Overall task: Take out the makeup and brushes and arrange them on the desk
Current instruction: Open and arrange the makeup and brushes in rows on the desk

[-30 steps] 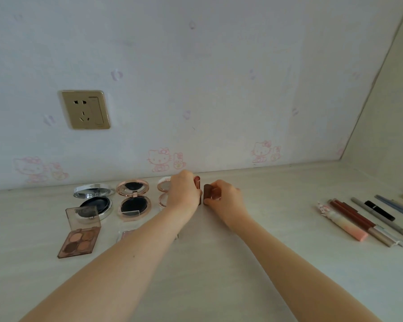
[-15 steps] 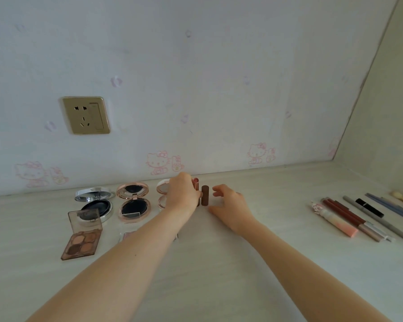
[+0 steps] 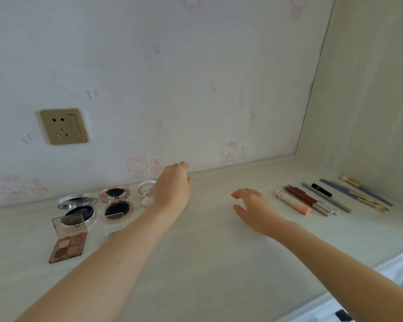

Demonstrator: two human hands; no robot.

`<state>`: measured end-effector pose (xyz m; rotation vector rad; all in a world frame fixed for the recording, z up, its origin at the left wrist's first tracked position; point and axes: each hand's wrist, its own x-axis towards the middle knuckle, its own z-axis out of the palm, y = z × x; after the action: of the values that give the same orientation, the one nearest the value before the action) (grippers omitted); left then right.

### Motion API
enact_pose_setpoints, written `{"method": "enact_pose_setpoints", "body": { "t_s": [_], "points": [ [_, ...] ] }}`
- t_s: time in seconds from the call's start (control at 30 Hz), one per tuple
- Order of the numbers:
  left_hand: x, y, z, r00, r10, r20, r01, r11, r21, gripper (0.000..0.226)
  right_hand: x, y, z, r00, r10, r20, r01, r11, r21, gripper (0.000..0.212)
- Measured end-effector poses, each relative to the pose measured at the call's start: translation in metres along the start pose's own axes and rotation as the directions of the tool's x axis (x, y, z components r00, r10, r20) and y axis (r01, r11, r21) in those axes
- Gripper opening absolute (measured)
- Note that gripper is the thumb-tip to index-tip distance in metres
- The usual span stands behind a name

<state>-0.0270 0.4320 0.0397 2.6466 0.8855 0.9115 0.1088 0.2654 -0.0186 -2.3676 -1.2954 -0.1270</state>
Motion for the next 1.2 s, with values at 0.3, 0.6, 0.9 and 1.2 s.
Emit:
{"method": "enact_pose_setpoints", "body": {
  "t_s": [0.3,0.6,0.9,1.2],
  "points": [
    [-0.016,0.078,0.061,0.945,0.277,0.175,-0.274,0.961,-0.044,0.019,-0.047,0.072,-0.052,0.998,0.032,-0.054,-0.044,0.972,-0.229,0.039],
    [-0.004,0.169,0.134,0.802,0.494,0.335,-0.434,0.868,-0.242,0.028,-0.059,0.167,-0.083,0.956,0.217,-0.200,-0.258,0.942,-0.214,0.036],
    [0.027,0.237,0.182,0.736,0.528,0.424,-0.446,0.849,-0.284,0.040,-0.027,0.223,-0.095,0.927,0.350,-0.133,-0.373,0.892,-0.256,0.037],
    [0.053,0.256,0.216,0.723,0.370,0.583,-0.267,0.928,-0.258,0.043,-0.010,0.236,-0.082,0.921,0.385,-0.067,-0.386,0.871,-0.305,0.037]
  ]
}}
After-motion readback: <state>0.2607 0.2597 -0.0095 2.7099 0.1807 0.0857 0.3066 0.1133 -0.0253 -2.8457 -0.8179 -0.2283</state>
